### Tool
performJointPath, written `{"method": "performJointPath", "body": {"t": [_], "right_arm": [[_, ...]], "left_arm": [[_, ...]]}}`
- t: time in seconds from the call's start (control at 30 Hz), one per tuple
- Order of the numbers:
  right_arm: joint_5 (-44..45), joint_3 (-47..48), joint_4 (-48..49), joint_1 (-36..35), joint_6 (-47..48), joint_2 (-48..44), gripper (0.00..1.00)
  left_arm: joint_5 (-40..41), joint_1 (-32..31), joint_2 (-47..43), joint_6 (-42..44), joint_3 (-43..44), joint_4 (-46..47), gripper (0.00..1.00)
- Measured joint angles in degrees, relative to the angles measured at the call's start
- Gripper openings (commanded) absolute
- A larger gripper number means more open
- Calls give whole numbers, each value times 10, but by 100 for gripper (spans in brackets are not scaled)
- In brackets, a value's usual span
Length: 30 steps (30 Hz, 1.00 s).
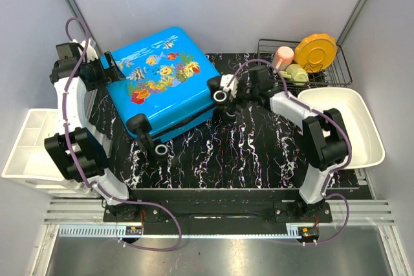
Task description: Open, take out, and arrange the luggage
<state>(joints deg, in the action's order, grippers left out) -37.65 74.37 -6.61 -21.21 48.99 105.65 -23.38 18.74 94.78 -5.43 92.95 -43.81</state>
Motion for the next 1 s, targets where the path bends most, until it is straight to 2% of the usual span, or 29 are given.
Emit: {"method": "performJointPath", "body": {"t": [0.07, 0.2, 0.4, 0.53, 0.7, 0.87, 1.0], "right_arm": [[-19, -30, -3, -32, 11, -21, 92], [3, -75, -5, -69, 17, -66, 92], [17, -132, -23, -112, 15, -132, 93], [8, -150, -32, -138, 9, -155, 92], [-28, -148, -28, -163, 2, -155, 91], [-54, -133, -10, -172, -17, -146, 89], [-64, -133, 19, -177, -43, -139, 89]], "left_arm": [[-18, 3, 19, 1, 20, -1, 98], [-23, 2, 59, 24, 62, -2, 95], [-42, -38, 159, 71, 175, 17, 91], [-65, -77, 239, 109, 276, 40, 98], [-86, -115, 287, 141, 360, 35, 99], [-95, -115, 248, 146, 341, 26, 99], [-100, -105, 114, 151, 211, 35, 99]]}}
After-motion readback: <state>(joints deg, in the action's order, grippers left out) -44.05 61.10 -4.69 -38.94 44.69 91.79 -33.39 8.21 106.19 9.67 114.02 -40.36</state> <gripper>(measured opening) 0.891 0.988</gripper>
